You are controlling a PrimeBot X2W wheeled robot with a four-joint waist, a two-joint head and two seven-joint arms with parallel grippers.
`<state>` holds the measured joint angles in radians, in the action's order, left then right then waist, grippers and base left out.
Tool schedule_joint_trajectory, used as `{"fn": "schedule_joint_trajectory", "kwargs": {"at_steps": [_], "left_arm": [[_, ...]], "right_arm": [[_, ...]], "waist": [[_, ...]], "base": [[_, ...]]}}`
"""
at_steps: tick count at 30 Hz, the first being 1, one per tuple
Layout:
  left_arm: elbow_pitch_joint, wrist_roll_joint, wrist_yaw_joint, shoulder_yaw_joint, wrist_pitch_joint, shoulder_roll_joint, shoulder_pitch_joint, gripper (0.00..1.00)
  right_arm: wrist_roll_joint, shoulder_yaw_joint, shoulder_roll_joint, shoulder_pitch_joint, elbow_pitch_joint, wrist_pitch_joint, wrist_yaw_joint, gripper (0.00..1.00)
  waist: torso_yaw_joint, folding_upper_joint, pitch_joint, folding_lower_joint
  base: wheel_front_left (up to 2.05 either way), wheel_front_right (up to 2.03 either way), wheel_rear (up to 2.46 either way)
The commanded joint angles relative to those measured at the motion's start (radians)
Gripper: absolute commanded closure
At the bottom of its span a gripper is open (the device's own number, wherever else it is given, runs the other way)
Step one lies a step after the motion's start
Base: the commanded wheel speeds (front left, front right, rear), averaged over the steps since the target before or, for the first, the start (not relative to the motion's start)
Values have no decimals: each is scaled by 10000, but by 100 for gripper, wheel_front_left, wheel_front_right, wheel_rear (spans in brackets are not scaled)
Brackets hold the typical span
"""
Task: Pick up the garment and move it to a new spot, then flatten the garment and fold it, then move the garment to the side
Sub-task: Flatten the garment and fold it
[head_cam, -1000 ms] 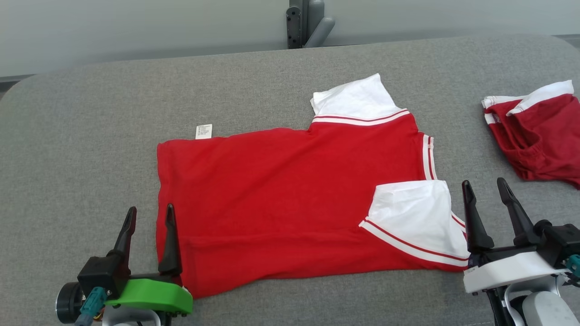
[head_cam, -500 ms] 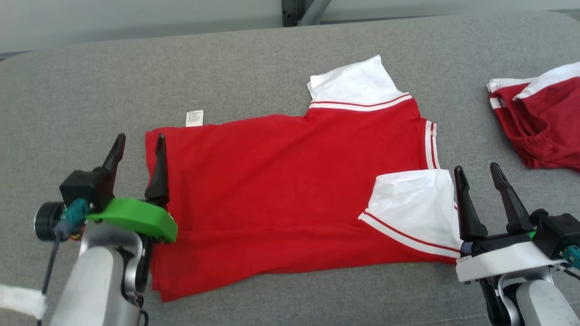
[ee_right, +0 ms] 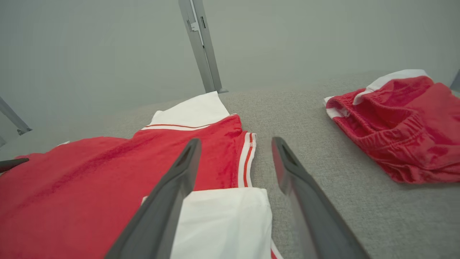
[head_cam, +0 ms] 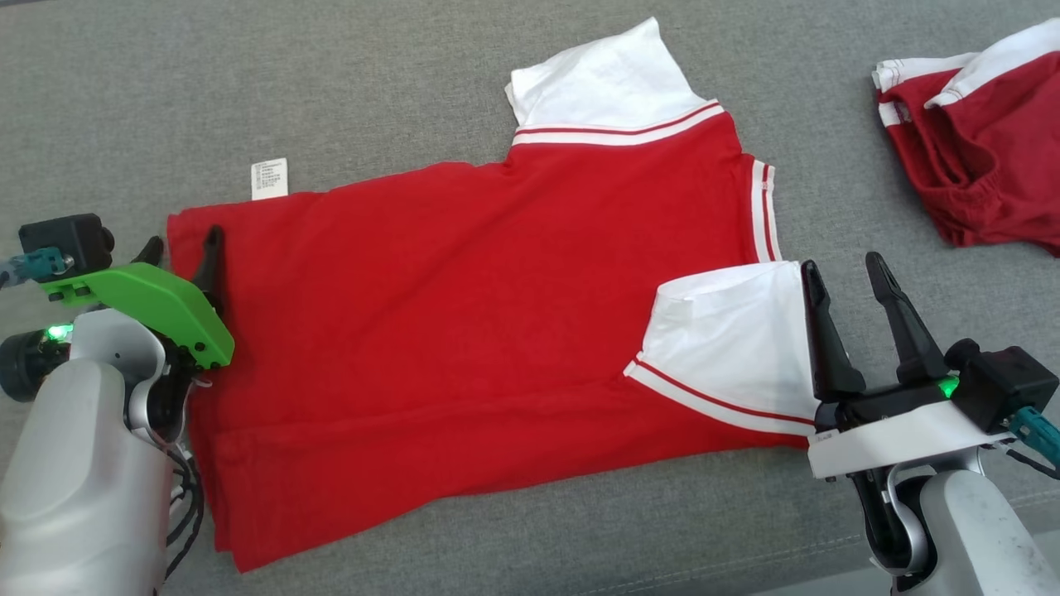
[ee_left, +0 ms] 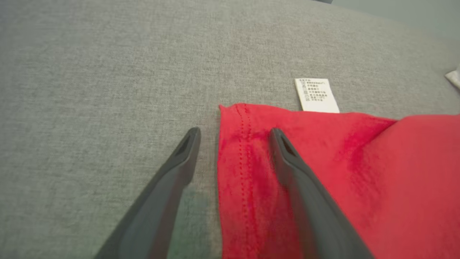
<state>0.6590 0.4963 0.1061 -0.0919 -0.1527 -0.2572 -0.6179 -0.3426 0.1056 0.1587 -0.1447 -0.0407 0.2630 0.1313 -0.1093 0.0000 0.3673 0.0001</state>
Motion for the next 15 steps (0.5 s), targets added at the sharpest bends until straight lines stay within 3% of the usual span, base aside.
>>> {"fn": "schedule_joint_trajectory", "kwargs": {"at_steps": [1,5,7,8,15], "left_arm": [[145,74,60,13,35,-94,-228,0],[909,302,154,-100,21,-103,-485,0],[1157,391,190,-226,84,-112,-577,63],[1260,421,199,-296,89,-119,-612,100],[1527,390,246,-867,658,-32,-1054,100]], "right_arm": [[-54,-27,-3,-112,-30,40,-13,0],[-121,-104,80,-220,-123,41,-13,0],[-150,-188,171,-355,-186,41,-13,0],[-200,-260,208,-474,-222,41,-13,0],[-579,-651,692,-2238,-1069,41,-13,0]], "waist": [[-242,0,251,-1],[-259,0,292,-1],[-247,0,290,-1],[-242,0,294,-1],[74,0,486,-1]], "base": [[0,0,0],[0,0,0],[0,0,0],[0,0,0],[0,0,0]]}}
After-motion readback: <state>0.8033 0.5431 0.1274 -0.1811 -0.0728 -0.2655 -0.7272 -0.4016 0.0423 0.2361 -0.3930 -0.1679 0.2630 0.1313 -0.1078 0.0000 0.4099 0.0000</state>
